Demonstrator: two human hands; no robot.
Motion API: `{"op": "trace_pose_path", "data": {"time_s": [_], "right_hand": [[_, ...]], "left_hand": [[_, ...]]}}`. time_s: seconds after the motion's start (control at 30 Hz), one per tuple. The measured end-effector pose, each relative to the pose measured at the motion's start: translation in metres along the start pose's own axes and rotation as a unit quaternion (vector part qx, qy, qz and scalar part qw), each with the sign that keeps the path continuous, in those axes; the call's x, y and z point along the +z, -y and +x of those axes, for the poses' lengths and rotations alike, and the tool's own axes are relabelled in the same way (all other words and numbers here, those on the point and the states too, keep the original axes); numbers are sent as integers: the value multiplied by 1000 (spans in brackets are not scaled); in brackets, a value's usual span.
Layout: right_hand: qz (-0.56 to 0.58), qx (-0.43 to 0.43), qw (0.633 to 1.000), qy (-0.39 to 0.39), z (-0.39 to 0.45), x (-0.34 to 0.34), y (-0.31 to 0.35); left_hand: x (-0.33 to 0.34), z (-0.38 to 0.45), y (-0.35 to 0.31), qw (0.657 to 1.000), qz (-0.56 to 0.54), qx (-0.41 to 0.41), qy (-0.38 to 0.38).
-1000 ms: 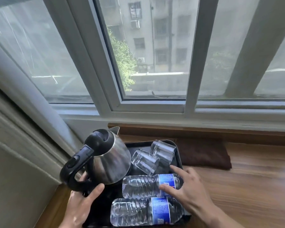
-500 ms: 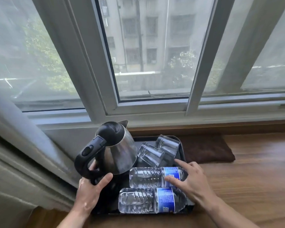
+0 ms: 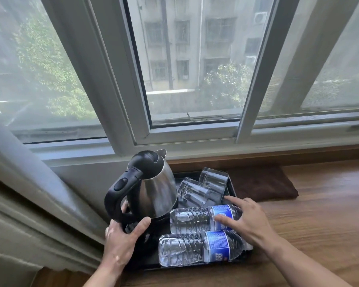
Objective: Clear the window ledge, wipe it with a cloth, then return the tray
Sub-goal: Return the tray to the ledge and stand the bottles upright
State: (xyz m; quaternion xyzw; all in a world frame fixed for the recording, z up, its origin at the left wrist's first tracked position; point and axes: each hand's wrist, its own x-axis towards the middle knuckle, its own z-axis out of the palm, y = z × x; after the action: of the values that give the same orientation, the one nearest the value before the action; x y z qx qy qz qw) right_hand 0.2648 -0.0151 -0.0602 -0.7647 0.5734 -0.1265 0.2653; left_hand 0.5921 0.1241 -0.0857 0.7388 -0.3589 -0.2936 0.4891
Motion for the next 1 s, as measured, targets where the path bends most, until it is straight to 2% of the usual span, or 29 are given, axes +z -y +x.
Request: {"op": "trace_pose_path", "data": {"time_s": [0.47, 1.0], "right_hand": [[3, 1, 1000, 14, 0, -1, 0], [-22, 14, 999, 39, 2, -8, 1]], "left_hand": [[1, -2, -7, 1000, 20, -3, -2], [-17, -26, -50, 997, 47, -27, 57]]}}
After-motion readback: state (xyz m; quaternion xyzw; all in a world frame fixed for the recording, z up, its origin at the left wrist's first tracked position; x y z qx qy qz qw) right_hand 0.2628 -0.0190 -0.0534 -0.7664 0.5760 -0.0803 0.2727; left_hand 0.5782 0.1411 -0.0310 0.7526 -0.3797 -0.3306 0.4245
